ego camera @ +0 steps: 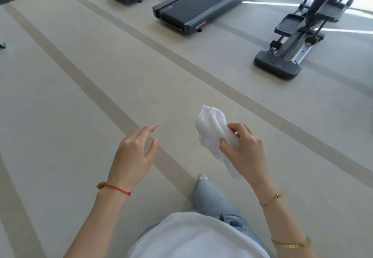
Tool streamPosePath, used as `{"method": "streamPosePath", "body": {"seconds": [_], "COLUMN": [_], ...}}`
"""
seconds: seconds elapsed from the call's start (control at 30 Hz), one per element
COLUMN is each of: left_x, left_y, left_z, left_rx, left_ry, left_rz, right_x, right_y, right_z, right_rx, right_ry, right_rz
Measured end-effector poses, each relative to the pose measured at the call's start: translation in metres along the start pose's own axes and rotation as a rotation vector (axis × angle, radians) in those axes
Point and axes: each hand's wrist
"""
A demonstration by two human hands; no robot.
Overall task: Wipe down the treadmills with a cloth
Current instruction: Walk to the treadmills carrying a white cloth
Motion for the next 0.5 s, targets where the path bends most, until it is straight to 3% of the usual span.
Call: {"method": "streamPosePath", "body": {"seconds": [0.5], "left_x": [0.075], "left_y": [0.028], "left_z": [-0.369], "left_rx": [0.098], "left_ry": [-0.04], "left_rz": [0.048], "right_x": [0.023], "right_y": [0.078], "right_z": [-0.349], "right_rx": [0.032], "right_ry": [0.05], "right_rz": [0.028]}}
Point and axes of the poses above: each hand's wrist, its own z-axis away from the middle knuckle, its own x-axis out of the palm, y = z × x, and after that the axes turned 2 degrees about -x, right-handed
